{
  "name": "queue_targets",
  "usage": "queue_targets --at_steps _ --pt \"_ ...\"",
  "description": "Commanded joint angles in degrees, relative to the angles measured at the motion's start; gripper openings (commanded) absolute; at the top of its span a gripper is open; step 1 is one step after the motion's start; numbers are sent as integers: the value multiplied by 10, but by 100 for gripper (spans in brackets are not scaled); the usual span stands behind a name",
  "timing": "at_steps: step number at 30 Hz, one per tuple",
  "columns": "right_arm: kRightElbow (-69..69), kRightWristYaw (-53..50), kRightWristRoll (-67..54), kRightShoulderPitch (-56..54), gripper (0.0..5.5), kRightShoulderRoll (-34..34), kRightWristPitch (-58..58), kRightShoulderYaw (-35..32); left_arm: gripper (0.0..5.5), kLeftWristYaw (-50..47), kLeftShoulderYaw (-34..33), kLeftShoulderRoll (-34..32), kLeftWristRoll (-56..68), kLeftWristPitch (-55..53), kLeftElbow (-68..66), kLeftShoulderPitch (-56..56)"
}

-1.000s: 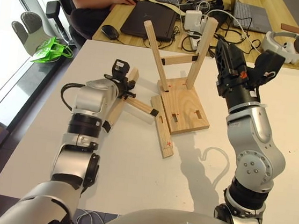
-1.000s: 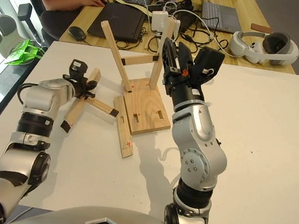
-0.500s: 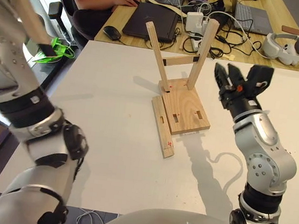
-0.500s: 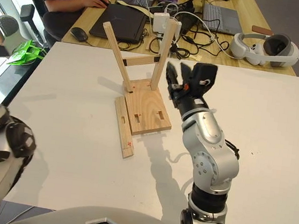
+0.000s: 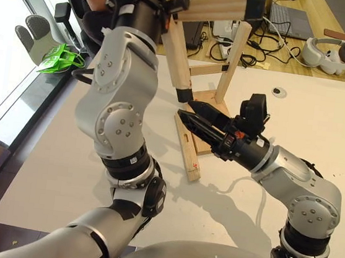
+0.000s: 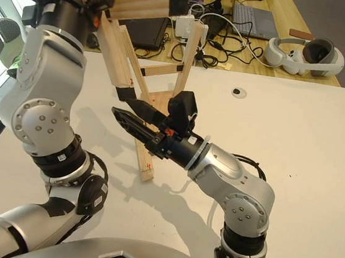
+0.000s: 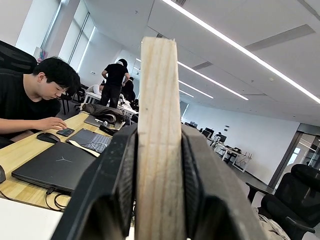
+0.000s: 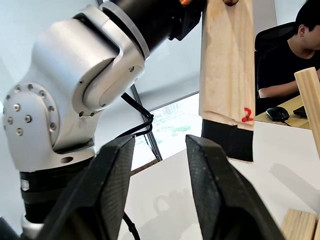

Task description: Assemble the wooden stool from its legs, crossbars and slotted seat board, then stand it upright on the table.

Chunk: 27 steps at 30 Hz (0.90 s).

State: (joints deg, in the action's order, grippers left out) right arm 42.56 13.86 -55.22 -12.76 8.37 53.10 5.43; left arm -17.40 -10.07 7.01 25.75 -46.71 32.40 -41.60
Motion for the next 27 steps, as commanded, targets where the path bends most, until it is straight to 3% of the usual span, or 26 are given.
queue_targets --at_steps 1,6,10,16,27 --pt "-6 -9 -25 -16 187 -1 -4 -1 102 -20 20 62 19 8 -3 17" --pt "-16 -14 -35 -22 187 4 -4 6 102 -33 31 52 40 20 -8 6" --pt "-50 -50 59 -31 187 21 -13 34 102 -45 39 46 51 21 1 4" --pt "-108 -90 173 -43 187 31 -53 23 102 -56 38 24 68 -5 34 39" --pt "-138 -106 257 -45 187 14 -88 7 102 -52 31 2 97 -69 72 86"
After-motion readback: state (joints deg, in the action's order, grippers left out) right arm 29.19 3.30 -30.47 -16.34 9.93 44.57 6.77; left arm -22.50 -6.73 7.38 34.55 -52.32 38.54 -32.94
